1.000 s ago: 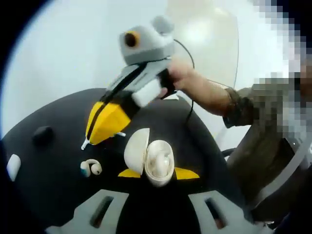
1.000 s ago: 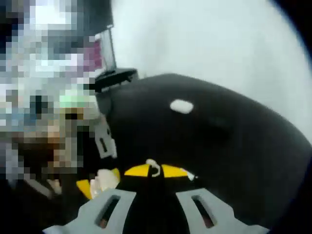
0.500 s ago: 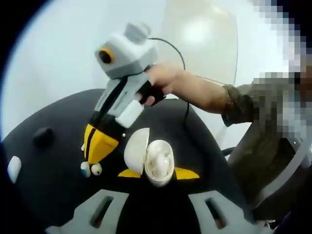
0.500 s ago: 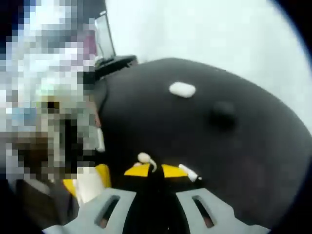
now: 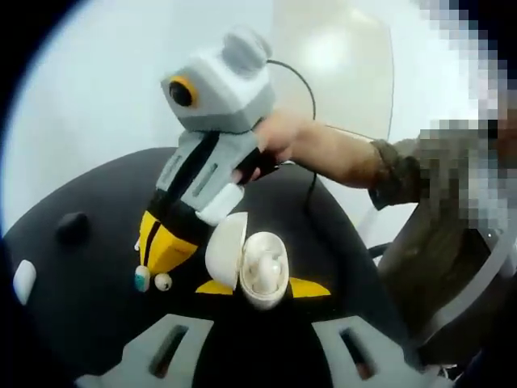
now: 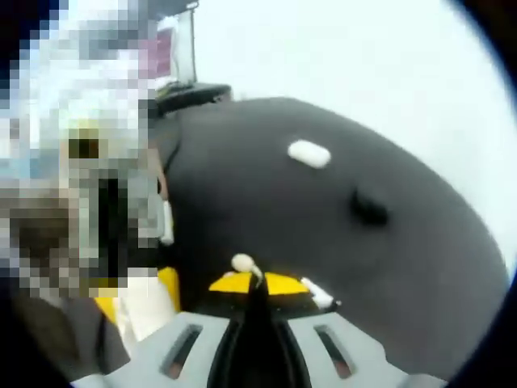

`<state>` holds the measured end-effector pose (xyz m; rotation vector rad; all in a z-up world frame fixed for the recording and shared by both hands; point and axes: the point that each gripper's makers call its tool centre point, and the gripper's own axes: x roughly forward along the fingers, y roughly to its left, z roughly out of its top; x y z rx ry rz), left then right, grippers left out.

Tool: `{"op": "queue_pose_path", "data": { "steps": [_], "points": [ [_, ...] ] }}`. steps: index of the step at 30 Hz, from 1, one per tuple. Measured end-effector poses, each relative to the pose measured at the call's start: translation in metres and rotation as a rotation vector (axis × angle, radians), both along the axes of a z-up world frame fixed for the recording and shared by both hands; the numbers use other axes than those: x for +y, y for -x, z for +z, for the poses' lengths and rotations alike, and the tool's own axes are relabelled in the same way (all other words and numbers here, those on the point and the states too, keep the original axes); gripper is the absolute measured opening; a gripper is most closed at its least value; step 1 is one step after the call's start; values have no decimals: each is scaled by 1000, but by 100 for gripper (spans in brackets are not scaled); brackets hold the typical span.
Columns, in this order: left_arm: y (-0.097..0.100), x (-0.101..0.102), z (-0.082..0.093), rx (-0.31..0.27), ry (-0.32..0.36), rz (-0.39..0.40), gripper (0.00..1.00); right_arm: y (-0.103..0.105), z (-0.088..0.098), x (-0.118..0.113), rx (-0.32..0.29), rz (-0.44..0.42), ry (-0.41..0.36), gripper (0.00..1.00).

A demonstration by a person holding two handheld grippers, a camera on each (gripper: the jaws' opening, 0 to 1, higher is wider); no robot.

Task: Pick up three earphones and place each one into its charging case using tactile feedback, ensure that each earphone is properly inserted and securely positioned inside the case.

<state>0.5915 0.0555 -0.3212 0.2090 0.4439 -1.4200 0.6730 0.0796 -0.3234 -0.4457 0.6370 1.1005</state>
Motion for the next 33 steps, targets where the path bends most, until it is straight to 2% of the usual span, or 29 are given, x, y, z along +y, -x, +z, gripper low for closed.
{"op": "queue_pose_path", "data": {
  "steps": [3,6,10,12,16,17,22,29,33],
  "points": [
    [-4,3,1,-1,1,0,19,-4,7,1,-42,-3,-19,6],
    [-8,7,1,-2,3,-1,19,-13,29,-1,-112,-35,-79,6],
    [-26,21,3,-2,3,-1,19,-16,64,-12,-252,-57,-111,6],
    [-22,17,3,-8,-1,-1,19,-12,80,-20,-331,-67,-114,6],
    [-16,11,1,-11,-3,1,19,-6,98,-37,-457,-88,-85,6],
    [-14,10,1,-11,-3,1,19,-1,102,-42,-502,-90,-68,6],
    [-5,1,-1,-6,0,3,19,25,106,-52,-622,-66,-13,6],
    [10,-11,-2,-8,-3,5,19,72,106,-49,-943,48,192,6],
    [11,-13,-2,-8,-3,6,19,85,91,-43,-1017,122,308,6]
  ]
}}
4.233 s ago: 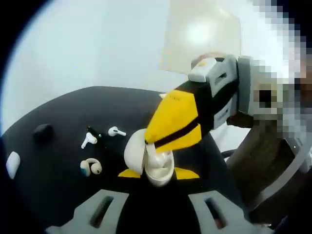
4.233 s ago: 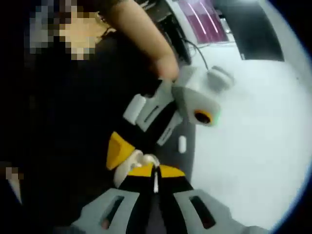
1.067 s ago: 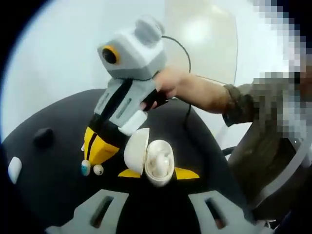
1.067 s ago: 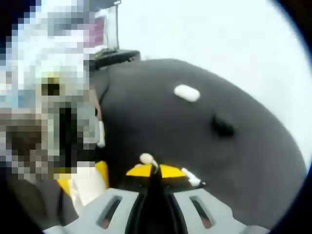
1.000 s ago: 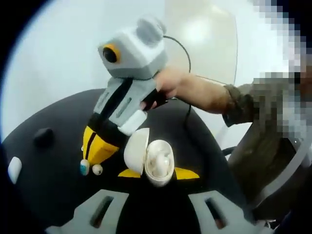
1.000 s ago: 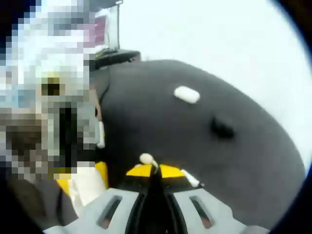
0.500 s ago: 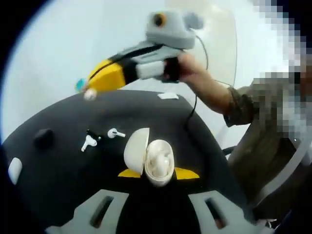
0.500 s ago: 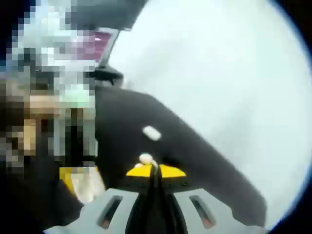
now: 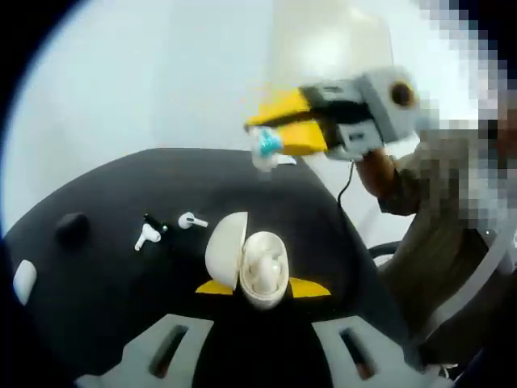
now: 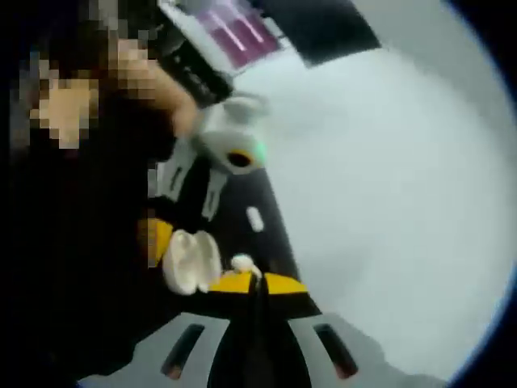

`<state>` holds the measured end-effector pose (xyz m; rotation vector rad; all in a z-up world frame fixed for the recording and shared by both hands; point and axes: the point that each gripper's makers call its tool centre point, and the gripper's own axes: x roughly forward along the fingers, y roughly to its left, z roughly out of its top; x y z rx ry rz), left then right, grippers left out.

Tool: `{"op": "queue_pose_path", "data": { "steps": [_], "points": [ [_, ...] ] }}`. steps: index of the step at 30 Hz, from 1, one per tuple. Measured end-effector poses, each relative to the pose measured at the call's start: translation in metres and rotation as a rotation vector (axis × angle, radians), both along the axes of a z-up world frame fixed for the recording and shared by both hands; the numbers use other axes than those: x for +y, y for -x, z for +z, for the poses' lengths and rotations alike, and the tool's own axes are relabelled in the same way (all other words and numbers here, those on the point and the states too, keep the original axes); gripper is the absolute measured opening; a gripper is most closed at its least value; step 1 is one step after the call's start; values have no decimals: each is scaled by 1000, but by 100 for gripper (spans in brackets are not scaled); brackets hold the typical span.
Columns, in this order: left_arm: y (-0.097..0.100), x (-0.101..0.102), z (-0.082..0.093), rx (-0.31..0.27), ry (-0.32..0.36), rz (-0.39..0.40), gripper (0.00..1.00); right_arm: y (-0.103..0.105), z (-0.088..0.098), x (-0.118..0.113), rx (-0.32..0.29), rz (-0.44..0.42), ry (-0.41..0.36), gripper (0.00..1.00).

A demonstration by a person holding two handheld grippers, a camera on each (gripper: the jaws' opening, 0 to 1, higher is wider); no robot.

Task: Pick up three earphones and place each one into its charging case using tactile feedback, ensure that each earphone is properly inserted and securely positioned inside the case.

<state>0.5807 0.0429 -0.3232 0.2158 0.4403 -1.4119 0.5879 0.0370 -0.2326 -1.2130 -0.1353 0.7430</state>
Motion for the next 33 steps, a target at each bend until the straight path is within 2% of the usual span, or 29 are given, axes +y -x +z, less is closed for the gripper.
{"op": "queue_pose_path", "data": {
  "steps": [7,15,24,33],
  "points": [
    [0,-1,0,0,0,2,19,2,-24,4,-37,16,143,6],
    [2,-1,0,-1,1,0,19,0,-41,8,-39,19,232,6],
    [5,1,-1,-5,-1,0,19,-2,-45,6,-16,-2,256,6],
    [5,2,-2,-6,-1,2,19,0,-44,7,-37,-15,271,7]
  ]
}}
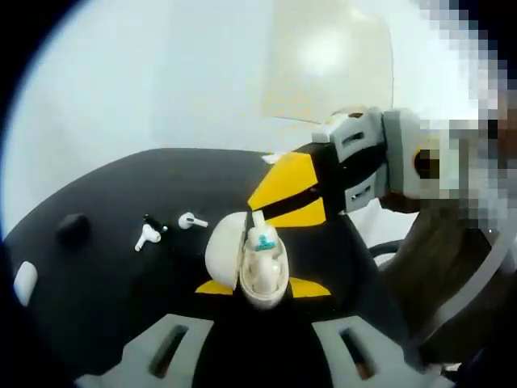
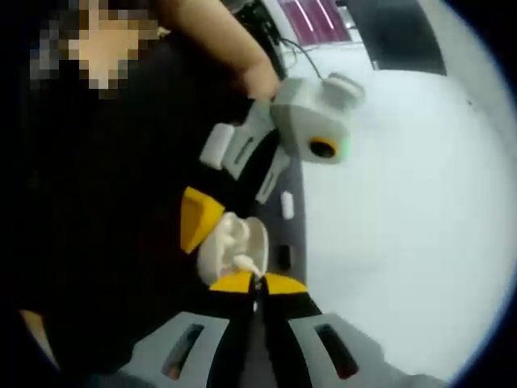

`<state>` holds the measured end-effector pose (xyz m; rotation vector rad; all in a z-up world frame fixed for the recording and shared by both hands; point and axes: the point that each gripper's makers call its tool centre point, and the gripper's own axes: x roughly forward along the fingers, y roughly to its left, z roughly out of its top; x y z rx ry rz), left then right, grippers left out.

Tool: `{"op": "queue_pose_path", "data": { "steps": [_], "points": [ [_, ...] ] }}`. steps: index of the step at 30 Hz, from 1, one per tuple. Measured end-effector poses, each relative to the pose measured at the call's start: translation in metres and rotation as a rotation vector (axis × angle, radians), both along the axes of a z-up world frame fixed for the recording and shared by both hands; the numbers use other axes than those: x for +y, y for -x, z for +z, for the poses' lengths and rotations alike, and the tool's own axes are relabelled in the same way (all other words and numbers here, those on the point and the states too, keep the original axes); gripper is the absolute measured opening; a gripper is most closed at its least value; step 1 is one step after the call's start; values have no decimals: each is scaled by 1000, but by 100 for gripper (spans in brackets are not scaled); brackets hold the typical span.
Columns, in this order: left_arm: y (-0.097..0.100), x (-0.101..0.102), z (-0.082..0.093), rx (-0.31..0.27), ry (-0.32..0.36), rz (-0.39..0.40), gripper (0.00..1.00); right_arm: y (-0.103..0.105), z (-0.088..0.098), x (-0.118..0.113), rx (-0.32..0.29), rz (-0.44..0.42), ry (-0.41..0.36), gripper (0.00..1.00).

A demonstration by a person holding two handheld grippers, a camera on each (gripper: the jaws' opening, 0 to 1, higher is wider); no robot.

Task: Pick up three earphones and place each one into its charging case using tactile feedback, ensure that each earphone is properly inserted and securely positioned inside the case.

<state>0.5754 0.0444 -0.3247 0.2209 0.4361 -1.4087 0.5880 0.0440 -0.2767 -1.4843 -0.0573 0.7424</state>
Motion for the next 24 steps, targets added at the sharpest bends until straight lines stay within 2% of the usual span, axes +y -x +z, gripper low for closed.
{"op": "queue_pose_path", "data": {
  "steps": [15,24],
  "points": [
    [-2,-1,0,0,1,3,19,5,-3,2,36,12,-21,11],
    [-3,-2,0,2,1,3,19,6,-2,1,31,11,-21,11]
  ]
}}
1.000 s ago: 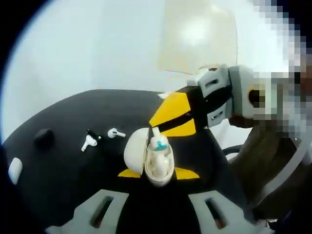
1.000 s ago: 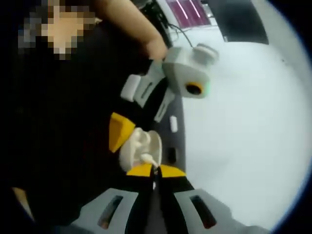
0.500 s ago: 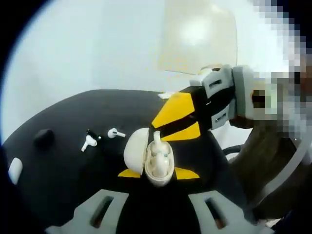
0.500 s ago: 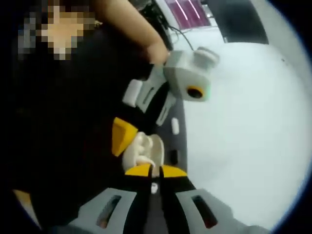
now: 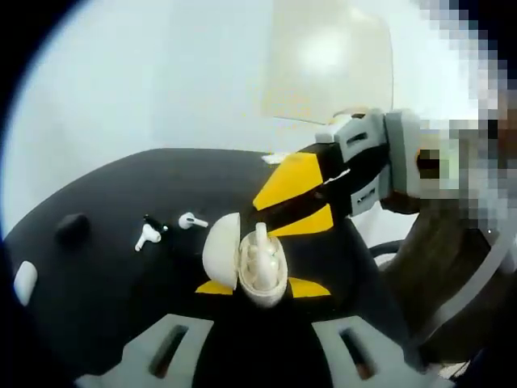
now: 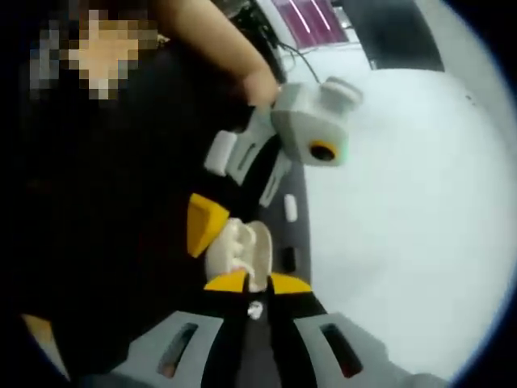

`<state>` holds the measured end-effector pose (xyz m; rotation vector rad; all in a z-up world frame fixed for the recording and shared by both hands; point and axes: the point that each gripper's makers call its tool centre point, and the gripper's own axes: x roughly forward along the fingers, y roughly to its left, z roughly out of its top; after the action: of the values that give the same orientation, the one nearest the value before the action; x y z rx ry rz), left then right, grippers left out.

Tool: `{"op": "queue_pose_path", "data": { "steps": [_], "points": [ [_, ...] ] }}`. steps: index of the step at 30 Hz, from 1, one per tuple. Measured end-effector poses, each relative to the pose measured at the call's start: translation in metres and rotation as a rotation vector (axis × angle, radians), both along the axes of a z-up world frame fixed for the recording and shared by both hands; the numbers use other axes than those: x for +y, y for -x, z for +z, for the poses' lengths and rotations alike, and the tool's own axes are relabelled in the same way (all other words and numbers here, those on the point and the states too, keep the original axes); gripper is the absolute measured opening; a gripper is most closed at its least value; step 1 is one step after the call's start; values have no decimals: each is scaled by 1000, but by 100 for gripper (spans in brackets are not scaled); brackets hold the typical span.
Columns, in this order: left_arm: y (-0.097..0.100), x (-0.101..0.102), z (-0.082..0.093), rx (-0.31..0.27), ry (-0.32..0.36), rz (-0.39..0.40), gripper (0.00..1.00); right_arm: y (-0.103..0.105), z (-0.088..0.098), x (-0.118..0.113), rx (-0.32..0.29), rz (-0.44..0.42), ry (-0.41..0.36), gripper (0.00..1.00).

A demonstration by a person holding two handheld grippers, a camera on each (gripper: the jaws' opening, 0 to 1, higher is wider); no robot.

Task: Pick up three earphones and place each one into its charging case using tactile feedback, ensure that each earphone is properly inserted and securely positioned inside the case.

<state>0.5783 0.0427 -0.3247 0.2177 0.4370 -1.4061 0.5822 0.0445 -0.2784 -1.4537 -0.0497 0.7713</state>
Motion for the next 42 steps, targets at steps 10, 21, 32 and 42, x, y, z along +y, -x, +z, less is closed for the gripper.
{"op": "queue_pose_path", "data": {
  "steps": [10,21,32,42],
  "points": [
    [0,1,1,-5,-2,-4,19,9,16,-3,60,9,-118,12],
    [-1,1,1,-10,-1,-4,19,-7,-3,-24,547,190,-418,31],
    [-6,2,3,-9,9,-11,19,-12,-10,-3,1075,497,-726,36],
    [-7,3,3,-12,16,-18,19,-3,-16,3,1020,537,-730,36]
  ]
}}
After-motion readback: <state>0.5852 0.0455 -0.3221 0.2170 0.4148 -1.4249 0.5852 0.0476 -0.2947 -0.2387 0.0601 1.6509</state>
